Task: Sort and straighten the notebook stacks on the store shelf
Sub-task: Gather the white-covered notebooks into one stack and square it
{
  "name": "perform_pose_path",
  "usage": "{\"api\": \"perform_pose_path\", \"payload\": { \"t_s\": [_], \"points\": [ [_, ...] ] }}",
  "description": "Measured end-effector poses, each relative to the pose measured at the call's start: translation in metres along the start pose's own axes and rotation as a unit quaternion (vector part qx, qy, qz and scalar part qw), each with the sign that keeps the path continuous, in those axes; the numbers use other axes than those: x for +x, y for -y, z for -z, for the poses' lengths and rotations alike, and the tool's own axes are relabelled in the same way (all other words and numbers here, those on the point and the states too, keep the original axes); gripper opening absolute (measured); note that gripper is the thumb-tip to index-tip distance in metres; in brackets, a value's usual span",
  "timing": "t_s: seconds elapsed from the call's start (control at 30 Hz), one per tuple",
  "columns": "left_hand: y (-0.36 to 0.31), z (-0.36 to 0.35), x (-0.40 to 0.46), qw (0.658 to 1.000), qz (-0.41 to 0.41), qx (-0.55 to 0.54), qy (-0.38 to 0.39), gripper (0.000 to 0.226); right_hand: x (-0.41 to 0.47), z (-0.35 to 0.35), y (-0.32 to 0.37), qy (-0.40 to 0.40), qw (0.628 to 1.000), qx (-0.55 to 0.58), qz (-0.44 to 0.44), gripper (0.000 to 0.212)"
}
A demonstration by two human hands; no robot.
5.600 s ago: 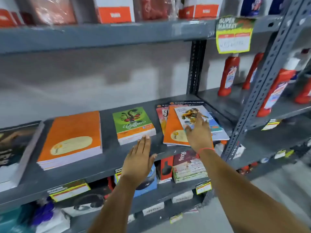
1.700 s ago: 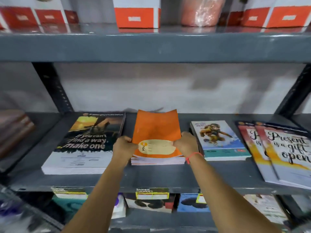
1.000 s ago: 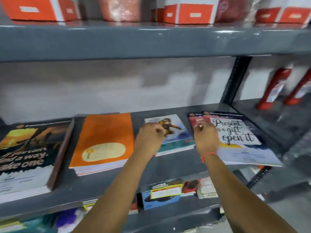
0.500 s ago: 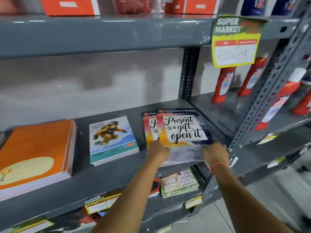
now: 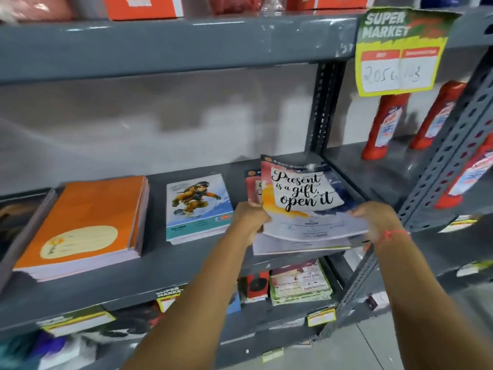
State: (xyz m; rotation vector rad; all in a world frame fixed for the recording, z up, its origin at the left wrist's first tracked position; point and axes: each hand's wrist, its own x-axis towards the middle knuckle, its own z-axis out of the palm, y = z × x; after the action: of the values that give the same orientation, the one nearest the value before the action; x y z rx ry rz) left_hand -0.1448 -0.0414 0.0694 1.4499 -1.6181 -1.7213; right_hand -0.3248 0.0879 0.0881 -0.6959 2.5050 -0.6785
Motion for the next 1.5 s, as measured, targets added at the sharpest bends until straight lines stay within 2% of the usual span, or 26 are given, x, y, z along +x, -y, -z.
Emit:
{"api": "perform_pose_path", "payload": {
  "t_s": [0.03, 0.1, 0.13, 0.2, 0.27, 0.33, 0.4, 0.47, 0.53, 0.63, 0.77, 0.87, 0.93, 1.0, 1.1, 1.13, 1.2, 1.23, 1.3, 1.37, 1.43, 1.5],
  "points": [
    [-0.002, 0.013, -0.005, 1.000, -0.008, -0.007, -0.006, 0.015, -0.004, -0.004, 0.008, 0.021, 0.997, 0.070, 0.006, 0.041],
    [-0.003, 0.046, -0.012, 0.999, -0.028, -0.024, -0.031, 0.019, -0.012, -0.010, 0.030, 0.038, 0.979, 0.198, 0.041, 0.040],
    [-0.003, 0.064, -0.016, 0.997, -0.044, -0.034, -0.044, 0.019, -0.018, -0.014, 0.042, 0.053, 0.967, 0.244, 0.049, 0.035],
    [0.000, 0.110, -0.030, 0.992, -0.079, -0.044, -0.083, 0.017, -0.037, -0.032, 0.073, 0.083, 0.946, 0.307, 0.061, 0.010],
    [0.006, 0.161, -0.045, 0.985, -0.110, -0.052, -0.126, 0.026, -0.059, -0.060, 0.108, 0.110, 0.918, 0.373, 0.074, 0.018],
    [0.018, 0.220, -0.061, 0.978, -0.133, -0.066, -0.146, 0.024, -0.089, -0.095, 0.150, 0.139, 0.891, 0.423, 0.093, 0.020],
    [0.034, 0.286, -0.076, 0.975, -0.141, -0.071, -0.159, 0.025, -0.122, -0.138, 0.193, 0.163, 0.877, 0.435, 0.123, 0.014],
    [0.048, 0.334, -0.085, 0.972, -0.139, -0.059, -0.181, 0.026, -0.149, -0.167, 0.224, 0.172, 0.867, 0.446, 0.139, 0.025],
    [0.068, 0.399, -0.099, 0.967, -0.136, -0.063, -0.208, 0.024, -0.180, -0.214, 0.265, 0.192, 0.859, 0.452, 0.145, 0.023],
    [0.093, 0.479, -0.111, 0.959, -0.126, -0.068, -0.246, 0.028, -0.224, -0.278, 0.317, 0.193, 0.869, 0.432, 0.145, 0.025],
    [0.130, 0.556, -0.119, 0.944, -0.063, -0.028, -0.323, 0.021, -0.267, -0.352, 0.355, 0.183, 0.893, 0.382, 0.152, 0.038],
    [0.152, 0.587, -0.118, 0.943, -0.023, -0.007, -0.332, 0.020, -0.281, -0.390, 0.368, 0.180, 0.908, 0.343, 0.161, 0.029],
    [0.163, 0.600, -0.114, 0.946, -0.004, 0.012, -0.323, 0.017, -0.287, -0.408, 0.373, 0.176, 0.922, 0.301, 0.170, 0.005],
    [0.173, 0.609, -0.111, 0.948, 0.016, 0.040, -0.316, 0.027, -0.286, -0.425, 0.374, 0.169, 0.933, 0.266, 0.175, 0.031],
    [0.184, 0.608, -0.104, 0.938, 0.051, 0.114, -0.323, 0.022, -0.285, -0.430, 0.368, 0.152, 0.949, 0.204, 0.184, 0.022],
    [0.183, 0.606, -0.104, 0.932, 0.047, 0.136, -0.334, 0.015, -0.284, -0.430, 0.366, 0.153, 0.955, 0.160, 0.199, 0.019],
    [0.180, 0.609, -0.095, 0.934, 0.047, 0.167, -0.312, 0.016, -0.283, -0.425, 0.367, 0.121, 0.964, 0.081, 0.224, 0.015],
    [0.178, 0.612, -0.095, 0.935, 0.048, 0.185, -0.297, 0.012, -0.284, -0.425, 0.368, 0.108, 0.965, 0.058, 0.230, 0.023],
    [0.176, 0.615, -0.100, 0.928, 0.059, 0.227, -0.288, 0.030, -0.288, -0.423, 0.371, 0.092, 0.966, 0.026, 0.242, 0.040],
    [0.173, 0.616, -0.106, 0.905, 0.068, 0.294, -0.299, 0.036, -0.296, -0.424, 0.374, 0.095, 0.958, -0.008, 0.271, 0.043],
    [0.168, 0.609, -0.109, 0.884, 0.045, 0.330, -0.328, 0.028, -0.302, -0.420, 0.376, 0.103, 0.951, 0.040, 0.288, 0.041],
    [0.151, 0.587, -0.107, 0.879, -0.002, 0.326, -0.349, 0.009, -0.296, -0.405, 0.374, 0.093, 0.942, 0.152, 0.286, 0.033]
  ]
}}
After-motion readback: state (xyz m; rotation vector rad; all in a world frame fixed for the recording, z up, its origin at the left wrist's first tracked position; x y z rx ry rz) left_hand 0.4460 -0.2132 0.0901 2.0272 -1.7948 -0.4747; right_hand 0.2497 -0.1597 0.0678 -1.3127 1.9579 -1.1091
